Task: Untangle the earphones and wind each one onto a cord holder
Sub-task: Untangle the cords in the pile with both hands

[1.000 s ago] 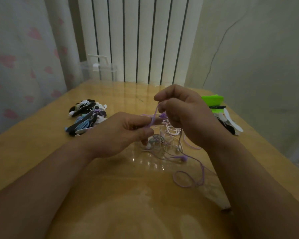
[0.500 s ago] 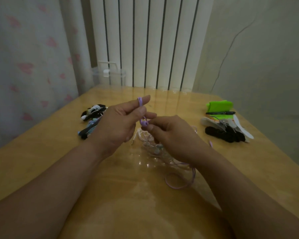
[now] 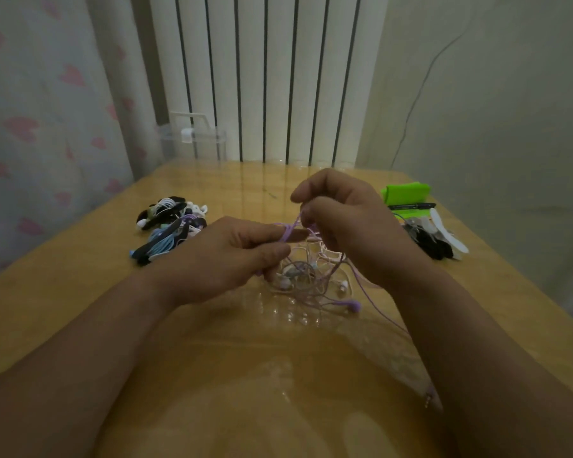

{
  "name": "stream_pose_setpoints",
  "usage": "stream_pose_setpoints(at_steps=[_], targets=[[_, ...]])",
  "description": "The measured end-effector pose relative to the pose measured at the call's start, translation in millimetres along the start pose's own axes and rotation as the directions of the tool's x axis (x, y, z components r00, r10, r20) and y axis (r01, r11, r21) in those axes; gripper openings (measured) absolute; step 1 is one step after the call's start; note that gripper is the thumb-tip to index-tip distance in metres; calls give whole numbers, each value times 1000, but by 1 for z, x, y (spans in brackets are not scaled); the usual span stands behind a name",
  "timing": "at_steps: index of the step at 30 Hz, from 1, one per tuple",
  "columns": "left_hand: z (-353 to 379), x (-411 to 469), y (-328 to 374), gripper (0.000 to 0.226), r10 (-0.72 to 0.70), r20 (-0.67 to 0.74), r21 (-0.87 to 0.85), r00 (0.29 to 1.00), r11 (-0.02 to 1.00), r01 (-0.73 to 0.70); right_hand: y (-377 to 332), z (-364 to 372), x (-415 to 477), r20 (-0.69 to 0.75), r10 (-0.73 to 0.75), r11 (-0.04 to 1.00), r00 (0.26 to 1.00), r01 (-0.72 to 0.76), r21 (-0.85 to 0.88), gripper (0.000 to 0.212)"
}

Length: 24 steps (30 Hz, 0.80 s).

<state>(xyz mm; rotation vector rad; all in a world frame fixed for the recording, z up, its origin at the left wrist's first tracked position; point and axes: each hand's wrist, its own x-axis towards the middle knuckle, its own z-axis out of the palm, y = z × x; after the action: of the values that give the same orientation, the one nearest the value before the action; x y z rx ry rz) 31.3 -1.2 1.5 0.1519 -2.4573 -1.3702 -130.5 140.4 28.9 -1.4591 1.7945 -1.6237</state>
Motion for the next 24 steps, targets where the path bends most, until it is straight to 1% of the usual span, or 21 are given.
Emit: stream_pose_setpoints(at_steps=[2, 3, 4, 5, 6, 8, 9, 10, 11, 12, 14, 16, 17, 19, 21, 22, 23, 24], targets=[[-2, -1, 3, 34, -11, 71, -271, 997, 962, 30, 2, -3, 1, 48, 38, 985, 998, -46, 164, 16], [-3, -1, 4, 36, 5, 82, -370, 997, 929, 26, 3, -3, 1, 89, 52, 972, 995, -71, 224, 12], [-4, -2, 5, 37, 22, 80, -446, 997, 895, 16, 5, -3, 0, 121, 64, 963, 991, -94, 254, 10], [-5, -2, 5, 38, 33, 64, -504, 997, 864, 4, 7, -1, 0, 132, 77, 964, 988, -108, 245, 10], [-6, -2, 5, 39, 41, 41, -550, 998, 835, -11, 11, 3, 0, 119, 84, 977, 989, -106, 184, 13], [-7, 0, 3, 41, 26, -39, -606, 999, 794, -45, 15, 14, -1, 72, 54, 997, 996, -49, -67, 18], [-8, 2, 1, 41, 6, -96, -609, 995, 790, -63, 17, 21, -2, 69, 27, 983, 997, -14, -186, 20], [-9, 3, -2, 41, -15, -158, -590, 987, 803, -82, 18, 27, -2, 82, 6, 966, 997, 15, -258, 20], [-10, 5, -6, 40, -33, -220, -547, 975, 831, -95, 17, 32, -4, 100, 0, 957, 995, 29, -288, 20], [-12, 6, -8, 39, -40, -283, -468, 958, 878, -101, 16, 36, -5, 116, -2, 951, 993, 38, -308, 20], [-11, 7, -9, 38, -27, -401, -228, 916, 971, -71, 15, 38, -6, 137, 5, 926, 991, 47, -374, 24], [-10, 8, -12, 36, 36, -469, -7, 883, 999, -44, 15, 38, -7, 157, 9, 897, 988, 61, -438, 25], [-10, 8, -13, 35, 73, -461, 84, 885, 996, -38, 14, 36, -8, 153, 2, 883, 988, 70, -464, 25], [-8, 7, -13, 34, 107, -366, 221, 925, 975, -25, 10, 29, -7, 108, -28, 868, 994, 77, -490, 23], [-8, 4, -11, 26, 91, -281, 280, 956, 960, -9, 5, 16, -5, 44, -45, 888, 998, 60, -456, 21], [-8, 3, -9, 28, 80, -243, 279, 967, 960, -9, 3, 9, -3, 12, -46, 906, 999, 47, -422, 21], [-7, 2, -6, 34, 69, -196, 241, 978, 970, -20, 2, 2, -2, -7, -42, 925, 999, 36, -378, 22], [-6, 2, -4, 37, 51, -133, 153, 990, 988, -30, 0, -3, -2, -2, -36, 947, 999, 33, -320, 23]])
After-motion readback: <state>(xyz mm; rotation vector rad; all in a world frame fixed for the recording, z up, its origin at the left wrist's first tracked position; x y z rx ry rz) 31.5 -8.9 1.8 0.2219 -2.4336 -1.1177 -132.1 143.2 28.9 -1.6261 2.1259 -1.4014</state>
